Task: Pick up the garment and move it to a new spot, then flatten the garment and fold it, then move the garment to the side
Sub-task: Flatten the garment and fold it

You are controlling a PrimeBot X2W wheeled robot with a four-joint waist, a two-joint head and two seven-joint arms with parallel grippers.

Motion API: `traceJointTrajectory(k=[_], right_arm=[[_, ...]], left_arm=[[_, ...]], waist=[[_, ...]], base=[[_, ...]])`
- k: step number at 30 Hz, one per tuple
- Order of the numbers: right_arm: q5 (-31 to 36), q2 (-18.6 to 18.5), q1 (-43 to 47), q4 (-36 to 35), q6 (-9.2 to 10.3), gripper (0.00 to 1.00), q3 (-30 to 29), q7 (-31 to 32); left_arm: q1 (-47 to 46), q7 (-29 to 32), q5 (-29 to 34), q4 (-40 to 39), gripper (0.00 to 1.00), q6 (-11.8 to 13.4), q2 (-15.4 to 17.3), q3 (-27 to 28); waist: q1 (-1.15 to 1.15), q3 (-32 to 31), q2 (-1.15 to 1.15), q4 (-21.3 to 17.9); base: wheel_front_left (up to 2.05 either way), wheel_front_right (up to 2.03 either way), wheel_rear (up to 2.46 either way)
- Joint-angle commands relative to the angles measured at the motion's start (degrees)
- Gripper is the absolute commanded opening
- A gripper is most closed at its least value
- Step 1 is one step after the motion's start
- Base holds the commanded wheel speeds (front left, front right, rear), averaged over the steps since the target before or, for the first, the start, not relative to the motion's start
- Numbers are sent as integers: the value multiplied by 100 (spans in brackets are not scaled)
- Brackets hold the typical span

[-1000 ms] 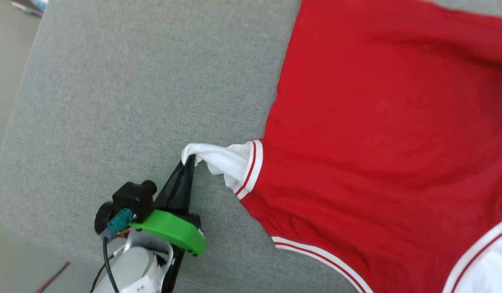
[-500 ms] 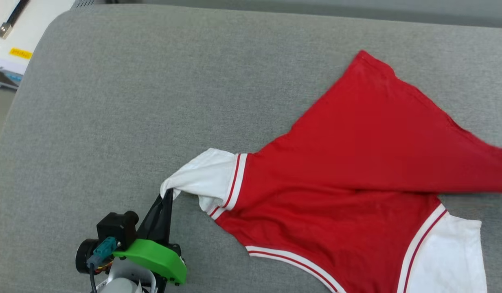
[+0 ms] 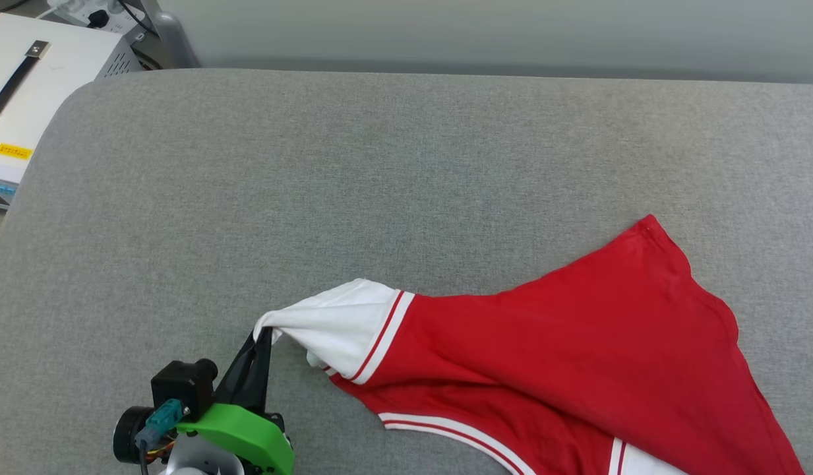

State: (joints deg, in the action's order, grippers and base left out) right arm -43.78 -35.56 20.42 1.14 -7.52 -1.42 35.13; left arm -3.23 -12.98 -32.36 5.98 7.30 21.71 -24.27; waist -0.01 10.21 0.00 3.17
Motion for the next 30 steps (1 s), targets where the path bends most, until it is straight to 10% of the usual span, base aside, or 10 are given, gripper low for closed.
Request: traceJointTrajectory(k=[1,3,4,5,19,30], right_arm=[[76,61,40,28,3,0,-16,32],[135,182,5,42,3,4,-39,-20],[155,237,-48,26,3,42,-64,-56],[169,271,-103,-3,3,100,-90,-93],[515,-240,-1778,-1111,3,100,-376,-340],[817,-817,-4191,-698,3,100,1373,1235]], left_arm=[[92,7,-70,-17,0,22,55,6],[81,17,-68,-21,0,17,69,-4],[75,19,-70,-24,0,19,75,-4],[71,20,-71,-27,0,22,82,-3],[-126,57,-12,-132,0,15,107,-88],[-587,14,85,-105,0,-127,-44,-248]], waist=[[1,3,0,-8],[1,11,0,-15],[1,14,0,-23],[1,15,0,-30],[1,186,0,138],[1,641,0,537]], base=[[0,0,0],[0,0,0],[0,0,0],[0,0,0],[0,0,0],[0,0,0]])
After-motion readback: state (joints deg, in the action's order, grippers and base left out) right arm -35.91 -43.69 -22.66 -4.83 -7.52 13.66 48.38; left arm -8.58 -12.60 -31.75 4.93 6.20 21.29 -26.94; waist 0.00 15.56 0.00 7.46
